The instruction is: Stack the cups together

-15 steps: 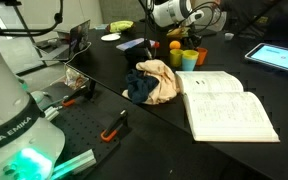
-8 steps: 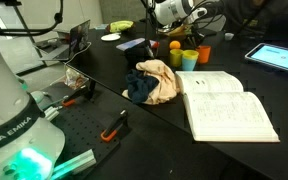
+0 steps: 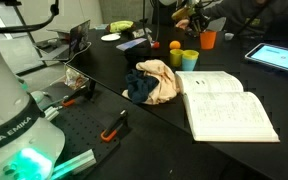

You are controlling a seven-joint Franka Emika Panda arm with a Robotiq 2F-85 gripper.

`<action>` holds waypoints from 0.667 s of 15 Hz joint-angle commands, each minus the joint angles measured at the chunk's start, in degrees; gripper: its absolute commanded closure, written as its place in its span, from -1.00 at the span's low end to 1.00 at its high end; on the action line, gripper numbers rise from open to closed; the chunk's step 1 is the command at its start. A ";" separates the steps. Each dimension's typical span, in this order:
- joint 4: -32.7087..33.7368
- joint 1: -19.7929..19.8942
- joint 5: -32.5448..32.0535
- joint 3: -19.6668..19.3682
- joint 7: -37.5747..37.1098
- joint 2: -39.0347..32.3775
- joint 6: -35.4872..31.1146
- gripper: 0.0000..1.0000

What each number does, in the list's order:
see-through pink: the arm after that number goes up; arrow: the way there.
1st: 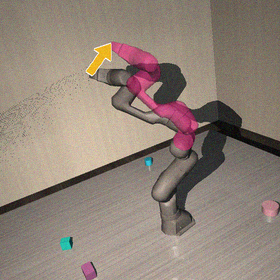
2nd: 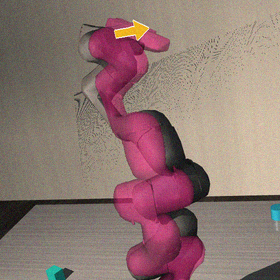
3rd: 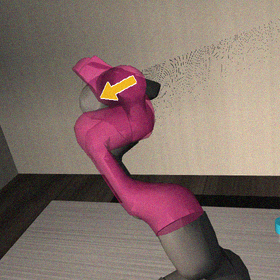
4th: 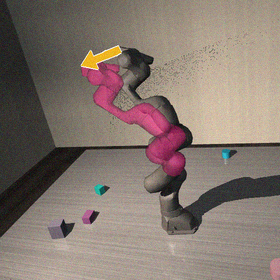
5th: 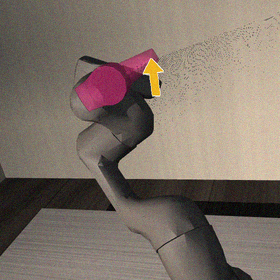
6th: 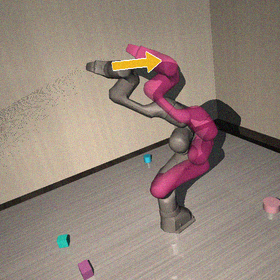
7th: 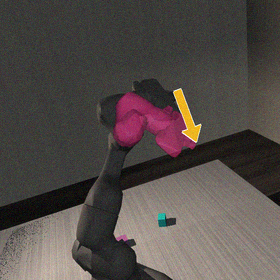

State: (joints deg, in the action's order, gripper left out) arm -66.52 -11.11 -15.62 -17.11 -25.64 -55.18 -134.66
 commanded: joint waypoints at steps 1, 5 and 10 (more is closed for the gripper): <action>-4.63 -1.44 -2.59 -0.90 -1.26 5.50 1.78 0.92; -10.53 -2.99 -6.39 -0.94 -2.55 9.72 4.06 0.92; -19.90 -5.56 -9.39 0.17 -4.62 15.10 2.79 0.92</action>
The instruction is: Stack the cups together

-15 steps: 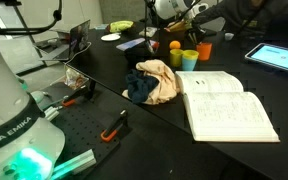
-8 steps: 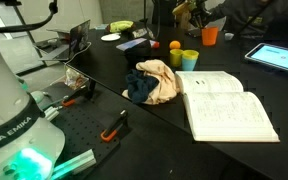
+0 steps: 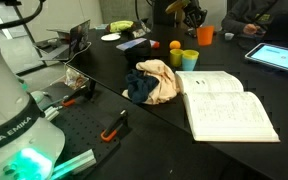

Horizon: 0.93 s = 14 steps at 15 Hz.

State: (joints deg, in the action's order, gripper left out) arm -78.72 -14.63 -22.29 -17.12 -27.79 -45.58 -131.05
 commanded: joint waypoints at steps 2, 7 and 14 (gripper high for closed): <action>-10.24 -3.03 -3.91 0.60 -3.15 7.11 -0.34 0.92; -14.44 -3.97 -6.61 0.92 -6.00 8.63 -1.18 0.92; -17.63 -3.89 -9.88 0.84 -9.61 8.37 -5.93 0.92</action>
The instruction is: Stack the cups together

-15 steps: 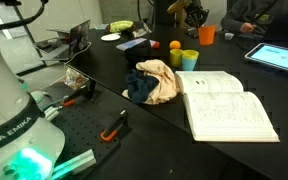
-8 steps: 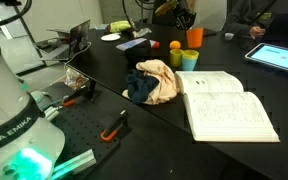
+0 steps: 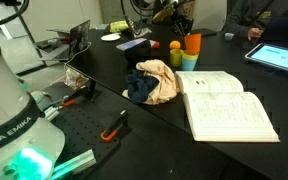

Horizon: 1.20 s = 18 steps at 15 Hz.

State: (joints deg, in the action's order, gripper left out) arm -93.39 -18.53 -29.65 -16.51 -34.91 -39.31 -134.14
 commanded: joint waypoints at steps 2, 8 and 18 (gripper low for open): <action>-3.34 0.07 -2.71 0.31 -3.04 2.10 -3.51 0.92; -4.09 0.80 -1.25 0.97 -3.78 2.07 -4.60 0.91; -4.03 1.07 -1.46 1.00 -3.96 3.28 -6.64 -0.66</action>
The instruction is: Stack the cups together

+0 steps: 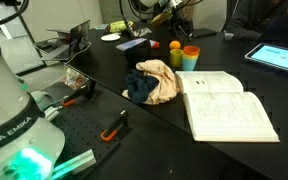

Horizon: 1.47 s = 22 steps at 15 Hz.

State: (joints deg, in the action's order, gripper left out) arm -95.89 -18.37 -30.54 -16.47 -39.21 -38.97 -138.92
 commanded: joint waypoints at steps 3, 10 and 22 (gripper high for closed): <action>-2.33 2.06 0.25 2.31 1.58 3.51 -6.81 -1.00; 0.48 6.08 4.38 5.73 13.85 1.01 -11.15 -1.00; 4.57 5.91 13.75 8.11 17.58 -4.04 -6.75 -1.00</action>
State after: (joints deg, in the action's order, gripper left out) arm -94.06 -12.32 -18.75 -8.92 -23.25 -41.56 -147.27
